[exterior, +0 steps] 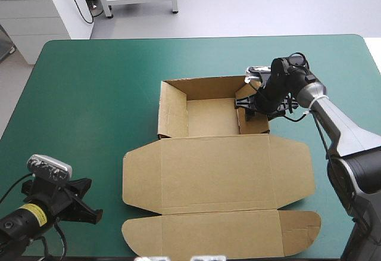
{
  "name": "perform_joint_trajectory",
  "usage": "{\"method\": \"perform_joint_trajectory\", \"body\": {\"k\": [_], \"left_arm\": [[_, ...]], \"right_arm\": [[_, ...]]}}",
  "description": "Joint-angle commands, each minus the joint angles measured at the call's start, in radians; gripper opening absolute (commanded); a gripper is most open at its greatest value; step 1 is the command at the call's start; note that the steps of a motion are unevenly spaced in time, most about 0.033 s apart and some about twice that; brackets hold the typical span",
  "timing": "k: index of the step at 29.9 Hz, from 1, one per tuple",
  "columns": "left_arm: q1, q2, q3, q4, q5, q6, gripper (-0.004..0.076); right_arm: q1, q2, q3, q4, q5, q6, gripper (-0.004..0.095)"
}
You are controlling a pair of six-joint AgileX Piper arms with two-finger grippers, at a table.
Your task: Fold the box
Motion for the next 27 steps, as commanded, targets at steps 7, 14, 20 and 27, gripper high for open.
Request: {"method": "perform_joint_trajectory", "body": {"k": [7,14,20,27], "left_arm": [[-0.005,-0.152,0.058,0.007,-0.065,-0.005,-0.0008],[-0.005,-0.172,0.064,0.006,-0.067,-0.005,-0.0008],[-0.005,-0.172,0.064,0.009,-0.067,-0.005,-0.0008],[-0.005,-0.172,0.064,0.014,-0.072,-0.005,-0.0008]], "right_arm": [[-0.004,-0.007,-0.033,0.005,-0.022,-0.014,0.005],[-0.004,-0.007,-0.173,-0.062,0.054,-0.026,-0.0021],[-0.056,-0.039,-0.364,-0.208,0.117,-0.033,-0.0021],[-0.261,-0.129,-0.398,-0.35,0.117,-0.087,-0.0021]]}}
